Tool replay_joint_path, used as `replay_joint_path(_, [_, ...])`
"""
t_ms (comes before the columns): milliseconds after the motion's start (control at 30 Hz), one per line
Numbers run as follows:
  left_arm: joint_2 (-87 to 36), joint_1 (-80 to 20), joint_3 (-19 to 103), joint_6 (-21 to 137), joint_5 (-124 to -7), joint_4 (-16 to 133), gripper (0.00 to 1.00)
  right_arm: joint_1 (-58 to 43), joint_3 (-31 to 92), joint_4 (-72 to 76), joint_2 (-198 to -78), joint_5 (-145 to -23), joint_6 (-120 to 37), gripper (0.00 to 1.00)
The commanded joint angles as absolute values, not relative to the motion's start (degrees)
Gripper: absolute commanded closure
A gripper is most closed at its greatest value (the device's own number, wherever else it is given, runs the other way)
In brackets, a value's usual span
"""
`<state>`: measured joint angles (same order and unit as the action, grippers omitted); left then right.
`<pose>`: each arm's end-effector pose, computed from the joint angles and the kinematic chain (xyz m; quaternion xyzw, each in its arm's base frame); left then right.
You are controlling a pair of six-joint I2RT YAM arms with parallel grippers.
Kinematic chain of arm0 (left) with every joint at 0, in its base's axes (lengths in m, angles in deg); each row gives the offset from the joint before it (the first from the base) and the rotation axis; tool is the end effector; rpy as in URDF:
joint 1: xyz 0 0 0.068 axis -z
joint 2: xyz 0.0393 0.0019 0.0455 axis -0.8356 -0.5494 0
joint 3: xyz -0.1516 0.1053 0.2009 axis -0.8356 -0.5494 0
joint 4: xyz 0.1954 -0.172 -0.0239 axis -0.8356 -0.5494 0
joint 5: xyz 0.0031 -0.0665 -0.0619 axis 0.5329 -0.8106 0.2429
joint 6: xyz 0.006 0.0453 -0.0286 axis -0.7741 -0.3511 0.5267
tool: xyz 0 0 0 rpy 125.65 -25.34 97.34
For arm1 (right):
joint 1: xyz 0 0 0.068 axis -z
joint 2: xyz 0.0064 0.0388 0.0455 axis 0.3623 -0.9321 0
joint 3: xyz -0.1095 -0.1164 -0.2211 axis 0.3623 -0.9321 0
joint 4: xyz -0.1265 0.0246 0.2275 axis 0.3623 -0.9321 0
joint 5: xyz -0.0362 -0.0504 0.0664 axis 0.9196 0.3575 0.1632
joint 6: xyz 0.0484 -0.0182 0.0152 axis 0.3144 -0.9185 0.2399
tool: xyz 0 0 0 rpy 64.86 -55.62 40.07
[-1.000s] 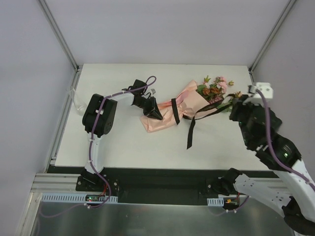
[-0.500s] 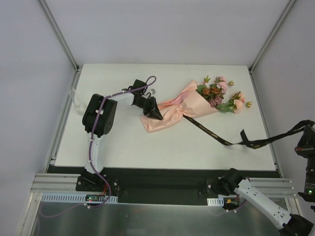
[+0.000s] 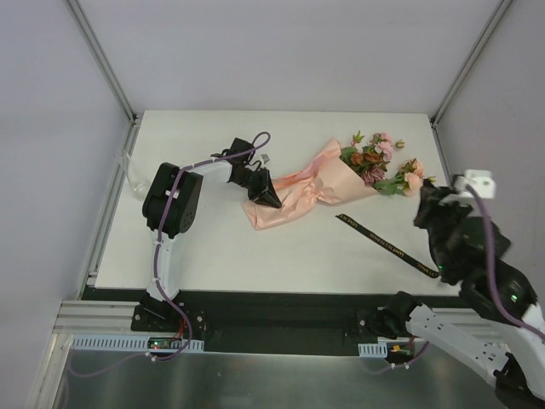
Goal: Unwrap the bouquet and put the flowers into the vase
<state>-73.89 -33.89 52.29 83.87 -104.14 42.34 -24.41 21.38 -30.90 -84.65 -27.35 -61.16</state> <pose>0.4013 -0.1969 0.1385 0.0099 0.8830 -0.4668 0.0478 0.0455 0.0083 0.4450 -0.0337 0.6846 -0.0744 0.7243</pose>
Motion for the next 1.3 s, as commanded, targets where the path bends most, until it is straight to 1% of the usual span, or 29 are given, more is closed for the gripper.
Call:
replay_joint_path(0, [-71.3, -33.9, 51.7, 83.1, -104.0, 42.0, 0.87, -24.7, 14.6, -25.3, -90.9, -35.2, -51.6, 0.99])
replay_joint_path(67, [-71.0, -34.0, 51.7, 83.2, -104.2, 42.1, 0.86, -24.6, 12.1, -25.2, -91.6, -32.4, -47.2, 0.99])
replay_joint_path(100, [-70.7, -34.0, 51.8, 83.2, -104.2, 42.0, 0.87, -24.5, 10.0, -25.1, -90.6, -30.9, -41.2, 0.99])
replay_joint_path(167, [-70.5, -33.9, 51.7, 83.3, -104.3, 42.0, 0.86, -23.9, 2.4, -24.5, -88.3, -28.6, -36.1, 0.99])
replay_joint_path(233, [-70.2, -33.8, 51.9, 83.4, -104.3, 42.0, 0.86, -21.7, -4.2, -25.4, -84.9, -27.8, -30.8, 0.99])
replay_joint_path(300, [-70.2, -33.8, 51.9, 83.5, -104.5, 42.1, 0.86, -17.4, -7.9, -25.6, -83.6, -28.5, -28.3, 0.99])
replay_joint_path(333, [-70.1, -33.8, 52.0, 83.5, -104.8, 42.0, 0.86, -15.3, -11.4, -25.0, -83.8, -30.2, -26.8, 0.99])
replay_joint_path(367, [-69.9, -33.8, 52.0, 83.4, -104.9, 42.1, 0.86, -10.4, -12.8, -24.0, -85.0, -36.0, -26.6, 0.99])
replay_joint_path(433, [-69.5, -33.8, 52.0, 83.3, -104.8, 42.1, 0.86, -5.5, -16.0, -20.3, -87.6, -42.7, -25.0, 0.99])
replay_joint_path(467, [-69.3, -33.8, 52.0, 83.0, -104.9, 42.0, 0.86, -0.7, -18.4, -19.2, -91.0, -49.0, -24.3, 0.99])
replay_joint_path(567, [-68.0, -33.8, 51.9, 82.1, -104.9, 42.1, 0.84, 7.1, -20.3, -16.6, -97.5, -57.5, -22.5, 0.99])
replay_joint_path(600, [-67.5, -33.8, 52.0, 81.7, -105.3, 42.0, 0.82, 8.9, -20.4, -16.6, -98.5, -58.7, -22.4, 0.99])
replay_joint_path(633, [-67.0, -33.7, 52.1, 81.3, -105.5, 42.0, 0.76, 10.5, -20.4, -17.0, -99.3, -60.4, -22.4, 0.99])
replay_joint_path(700, [-64.6, -33.7, 52.7, 79.6, -106.9, 42.0, 0.69, 14.2, -20.3, -18.3, -99.7, -60.8, -22.5, 0.99])
replay_joint_path(733, [-63.7, -33.6, 52.8, 79.1, -106.8, 42.0, 0.61, 15.0, -20.3, -18.9, -99.2, -59.9, -22.9, 0.99])
replay_joint_path(867, [-56.8, -33.7, 52.6, 74.8, -105.9, 42.1, 0.46, 18.8, -20.4, -22.2, -94.0, -55.5, -23.3, 0.96])
replay_joint_path(967, [-54.1, -33.9, 52.3, 72.2, -102.9, 41.4, 0.39, 20.5, -20.0, -22.6, -92.0, -57.1, -25.3, 0.66])
replay_joint_path(1000, [-53.9, -34.0, 52.3, 71.7, -101.5, 40.3, 0.39, 20.5, -18.5, -22.2, -91.9, -58.2, -28.6, 0.51])
replay_joint_path(1033, [-53.7, -34.2, 52.5, 71.4, -101.1, 40.1, 0.40, 20.2, -17.8, -21.3, -91.7, -62.0, -31.2, 0.43])
replay_joint_path(1100, [-53.3, -34.4, 52.7, 70.9, -100.1, 39.6, 0.41, 19.1, -16.6, -18.0, -91.8, -66.5, -37.0, 0.34])
replay_joint_path(1133, [-53.1, -34.4, 52.6, 70.8, -99.7, 39.6, 0.41, 17.0, -14.7, -17.1, -93.1, -69.7, -38.2, 0.32])
replay_joint_path(1167, [-52.7, -34.4, 52.6, 70.6, -99.5, 39.5, 0.41, 15.5, -13.5, -16.4, -94.0, -71.3, -39.3, 0.27])
replay_joint_path(1267, [-51.5, -34.4, 52.1, 70.0, -97.6, 39.5, 0.40, 8.8, -8.5, -12.9, -101.6, -76.4, -40.7, 0.25])
